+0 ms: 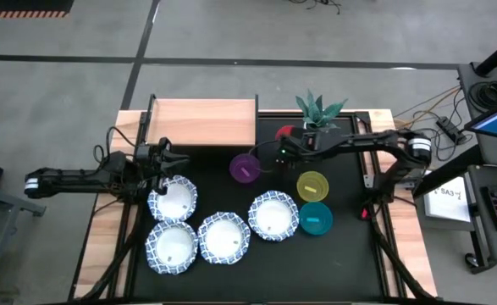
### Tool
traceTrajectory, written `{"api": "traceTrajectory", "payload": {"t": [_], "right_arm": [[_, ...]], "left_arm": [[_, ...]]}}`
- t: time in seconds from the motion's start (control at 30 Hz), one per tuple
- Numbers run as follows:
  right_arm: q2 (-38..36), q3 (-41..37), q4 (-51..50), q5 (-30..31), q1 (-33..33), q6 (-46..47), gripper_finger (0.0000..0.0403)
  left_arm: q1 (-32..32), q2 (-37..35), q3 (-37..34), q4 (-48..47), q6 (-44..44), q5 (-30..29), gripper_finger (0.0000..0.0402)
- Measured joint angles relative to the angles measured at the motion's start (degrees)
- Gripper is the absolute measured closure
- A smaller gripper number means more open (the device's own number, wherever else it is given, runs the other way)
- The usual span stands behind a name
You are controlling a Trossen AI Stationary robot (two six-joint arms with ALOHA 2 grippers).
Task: Place and stack bowls onto a shelf
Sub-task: Put the orange bowl on the shelf
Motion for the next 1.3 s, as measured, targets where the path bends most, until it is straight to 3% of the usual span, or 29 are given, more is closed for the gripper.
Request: {"api": "traceTrajectory", "payload": {"t": [0.13, 0.37, 0.6, 0.73, 0.9, 1.1, 1.3], "right_arm": [[-4.7, 1.2, -1.6, 0.7, 4.0, 2.6, 0.0394], [-12.3, 3.8, 0.3, 7.9, 12.6, 3.5, 0.0394], [-14.2, 4.6, 16.8, 11.5, 18.0, -6.7, 0.0394], [-11.5, 6.0, 24.8, 9.7, 18.3, -13.6, 0.0394], [-5.1, 12.1, 27.3, 5.2, 16.8, -17.9, 0.0394], [4.6, 21.9, 25.5, 4.0, 14.9, -22.3, 0.0394], [13.6, 31.8, 15.2, 4.0, 11.7, -23.3, 0.0394]], "left_arm": [[0.0, 0.0, 0.0, 0.0, 0.0, 0.0, 0.0362], [0.0, 0.0, 0.0, 0.0, 0.0, 0.0, 0.0362], [0.0, 0.0, 0.0, 0.1, 0.0, 0.0, 0.0362], [0.0, 0.0, 0.0, 0.1, 0.0, 0.0, 0.0362], [0.0, -0.1, 0.0, 0.1, -0.1, 0.0, 0.0362], [0.0, -0.1, 0.0, 0.1, -0.1, 0.0, 0.0362], [0.0, -0.1, 0.0, 0.1, -0.3, 0.0, 0.0362]]}}
